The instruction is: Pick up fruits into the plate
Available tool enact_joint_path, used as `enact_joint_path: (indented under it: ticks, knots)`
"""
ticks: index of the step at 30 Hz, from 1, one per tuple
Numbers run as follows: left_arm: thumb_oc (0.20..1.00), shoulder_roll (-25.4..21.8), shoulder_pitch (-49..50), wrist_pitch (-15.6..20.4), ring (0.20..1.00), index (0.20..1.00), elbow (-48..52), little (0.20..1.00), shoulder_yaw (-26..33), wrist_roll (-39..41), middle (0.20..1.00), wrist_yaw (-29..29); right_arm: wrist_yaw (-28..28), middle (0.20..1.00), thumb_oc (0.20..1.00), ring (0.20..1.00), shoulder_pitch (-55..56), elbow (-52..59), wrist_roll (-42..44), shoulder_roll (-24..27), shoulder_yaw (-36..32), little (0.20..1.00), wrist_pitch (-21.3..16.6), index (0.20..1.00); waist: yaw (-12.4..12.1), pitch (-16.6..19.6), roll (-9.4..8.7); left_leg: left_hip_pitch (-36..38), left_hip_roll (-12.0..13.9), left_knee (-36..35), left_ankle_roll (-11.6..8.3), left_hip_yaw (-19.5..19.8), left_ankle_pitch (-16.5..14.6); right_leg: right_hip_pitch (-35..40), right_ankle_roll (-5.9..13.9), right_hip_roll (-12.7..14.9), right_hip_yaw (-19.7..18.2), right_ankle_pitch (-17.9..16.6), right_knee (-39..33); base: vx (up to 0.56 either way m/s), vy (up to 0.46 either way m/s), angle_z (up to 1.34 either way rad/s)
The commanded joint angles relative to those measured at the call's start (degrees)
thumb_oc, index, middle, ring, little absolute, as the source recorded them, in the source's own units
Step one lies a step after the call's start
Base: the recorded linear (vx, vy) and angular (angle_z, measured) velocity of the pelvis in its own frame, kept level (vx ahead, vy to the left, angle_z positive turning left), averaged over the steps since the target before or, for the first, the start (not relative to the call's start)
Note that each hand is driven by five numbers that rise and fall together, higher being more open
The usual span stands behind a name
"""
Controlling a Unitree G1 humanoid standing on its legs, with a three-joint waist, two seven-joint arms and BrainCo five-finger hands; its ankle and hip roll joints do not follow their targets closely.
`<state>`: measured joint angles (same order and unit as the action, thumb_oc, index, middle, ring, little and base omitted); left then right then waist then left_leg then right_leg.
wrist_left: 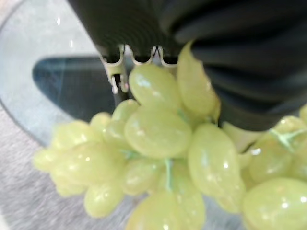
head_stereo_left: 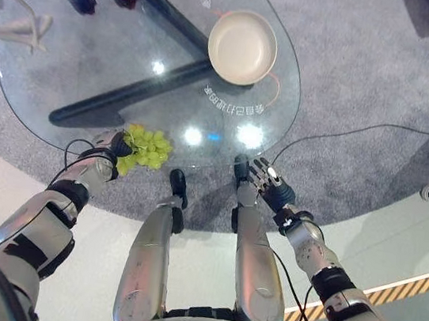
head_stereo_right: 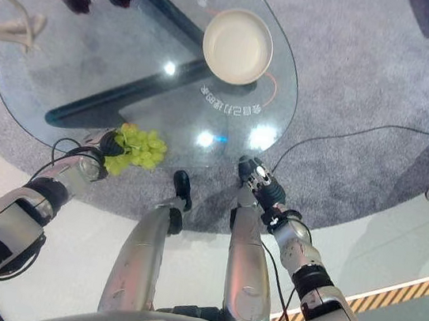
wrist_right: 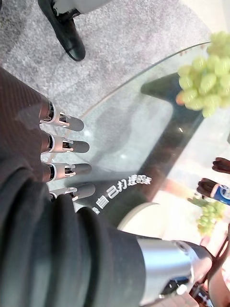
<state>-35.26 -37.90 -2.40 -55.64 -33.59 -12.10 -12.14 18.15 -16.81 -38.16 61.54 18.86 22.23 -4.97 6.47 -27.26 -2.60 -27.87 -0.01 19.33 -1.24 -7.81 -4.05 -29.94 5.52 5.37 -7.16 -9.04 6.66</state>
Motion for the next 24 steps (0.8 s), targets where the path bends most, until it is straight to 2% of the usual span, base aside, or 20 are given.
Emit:
enact_joint_path:
  ticks: [1,8,14,15,21,24]
  knots:
    - [0.2,-3.86,0.47,1.28,0.2,0.2,3.33,0.2,4.56,1.0,0.2,-2.2,1.67,1.0,1.0,1.0,1.52,4.64,-1.6,1.29,-2.29,1.0,-0.4,1.0,-1.15,-2.53,4.15,8.64,-2.93,-13.92,0.76,3.61,4.37,4.26,-1.46,-3.68,7.02,7.23,3.55,0.04,-0.003,0.03]
    - [0.2,-7.12,4.47,1.12,0.2,0.2,13.2,0.2,8.23,-1.09,0.2,-2.07,1.87,1.0,1.0,1.0,4.5,7.74,-2.6,1.58,-4.07,1.0,-0.78,1.0,-1.89,-1.86,4.78,15.19,-2.64,-15.61,0.62,3.93,3.74,11.22,-1.09,-2.52,7.95,8.52,2.55,0.05,-0.01,0.1]
    - [0.2,-12.05,7.62,1.56,0.2,0.2,22.56,0.2,9.51,-5.24,0.2,0.15,0.54,1.0,1.0,1.0,6.59,12.91,-11.38,3.83,-5.38,1.0,-4.02,1.0,-2.53,1.25,4.64,19.2,-2.7,-17.09,0.57,4.17,3.08,16.07,-0.56,-1.21,9.13,8.85,0.49,0.07,-0.031,0.11]
    - [0.2,-13.96,8.43,1.83,0.2,0.2,25.56,0.2,9.81,-7.05,0.2,1.29,-0.41,1.0,1.0,1.0,6.86,15.26,-15.49,5.18,-5.86,1.0,-4.66,1.0,-2.77,2.19,4.46,20.25,-2.7,-17.33,0.51,4.25,2.81,17.61,-0.46,-0.95,9.49,8.89,-0.33,0.09,-0.074,0.15]
    - [0.2,-19.75,10.42,4.06,0.2,0.2,34.33,0.2,11.78,-13.95,0.2,5.91,-0.26,1.0,1.0,1.0,6.9,23.58,-23.73,10.9,-8.39,1.0,-1.52,1.0,-3.51,5.59,3.51,23.96,-2.71,-18.26,0.5,4.9,2.11,22.8,-0.17,-0.59,10.67,8.76,-3.08,0.09,-0.079,0.11]
    - [0.2,-23.85,9.6,6.71,0.2,0.2,39.72,0.2,12.14,-17.25,0.2,10.25,0.5,1.0,1.0,1.0,5.54,27.19,-28.01,16.49,-9.96,1.0,1.72,1.0,-4.23,8.93,2.97,26.47,-2.59,-18.96,0.31,5.34,1.76,25.95,-0.03,-0.43,11.81,8.68,-4.59,0.13,-0.076,0.11]
